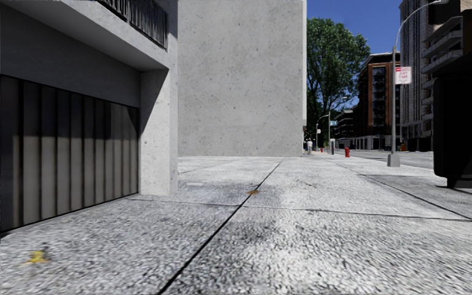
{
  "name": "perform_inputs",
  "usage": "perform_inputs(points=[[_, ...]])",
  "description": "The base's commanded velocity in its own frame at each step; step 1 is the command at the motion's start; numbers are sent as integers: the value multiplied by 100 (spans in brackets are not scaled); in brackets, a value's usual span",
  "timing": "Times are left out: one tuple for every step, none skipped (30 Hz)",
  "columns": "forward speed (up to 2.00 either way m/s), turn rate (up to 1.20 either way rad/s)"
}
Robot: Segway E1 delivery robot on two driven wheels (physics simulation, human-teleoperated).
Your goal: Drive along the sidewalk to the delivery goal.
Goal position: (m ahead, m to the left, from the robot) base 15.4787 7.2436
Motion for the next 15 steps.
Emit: perform_inputs(points=[[200,0],[200,0],[200,0],[200,-6],[200,-24],[200,-38],[200,-38],[200,-47],[200,-49],[200,-50],[200,-50],[200,-50],[200,-50],[200,-50],[200,-50]])
